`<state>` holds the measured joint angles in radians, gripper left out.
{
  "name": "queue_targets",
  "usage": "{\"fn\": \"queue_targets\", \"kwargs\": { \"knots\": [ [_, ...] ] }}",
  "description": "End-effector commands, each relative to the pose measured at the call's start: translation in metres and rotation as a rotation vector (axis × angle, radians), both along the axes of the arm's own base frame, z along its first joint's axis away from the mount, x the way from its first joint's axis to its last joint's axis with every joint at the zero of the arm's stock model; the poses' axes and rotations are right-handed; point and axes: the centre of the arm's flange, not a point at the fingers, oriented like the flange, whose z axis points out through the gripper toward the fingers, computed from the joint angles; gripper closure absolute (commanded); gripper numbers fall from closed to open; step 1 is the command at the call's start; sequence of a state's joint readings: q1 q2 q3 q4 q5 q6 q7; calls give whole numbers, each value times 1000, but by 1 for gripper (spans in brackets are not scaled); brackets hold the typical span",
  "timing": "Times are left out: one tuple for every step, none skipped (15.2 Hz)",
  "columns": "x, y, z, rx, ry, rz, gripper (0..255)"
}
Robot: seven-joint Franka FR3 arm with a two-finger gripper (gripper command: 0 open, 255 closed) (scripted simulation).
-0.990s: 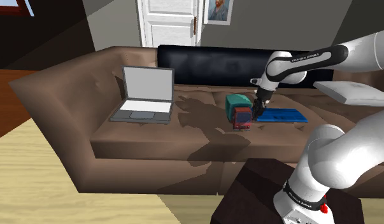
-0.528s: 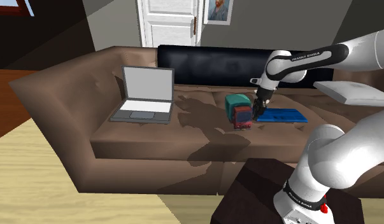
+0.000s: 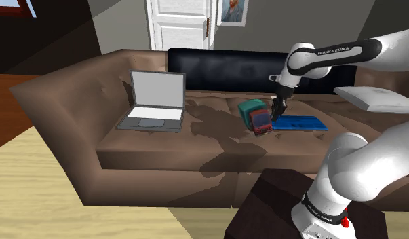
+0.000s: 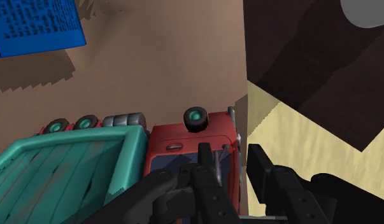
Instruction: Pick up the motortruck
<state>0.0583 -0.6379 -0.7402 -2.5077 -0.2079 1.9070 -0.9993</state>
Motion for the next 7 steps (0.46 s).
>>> {"fn": "queue_targets", "kwargs": {
  "knots": [
    [1, 1, 11, 0, -1, 0, 255],
    [1, 1, 16, 0, -1, 0, 255],
    [1, 1, 22, 0, -1, 0, 255],
    [1, 1, 27, 0, -1, 0, 255],
    [1, 1, 32, 0, -1, 0, 255],
    [1, 1, 33, 0, -1, 0, 255],
    [1, 1, 33, 0, -1, 0, 255]
  ]
}}
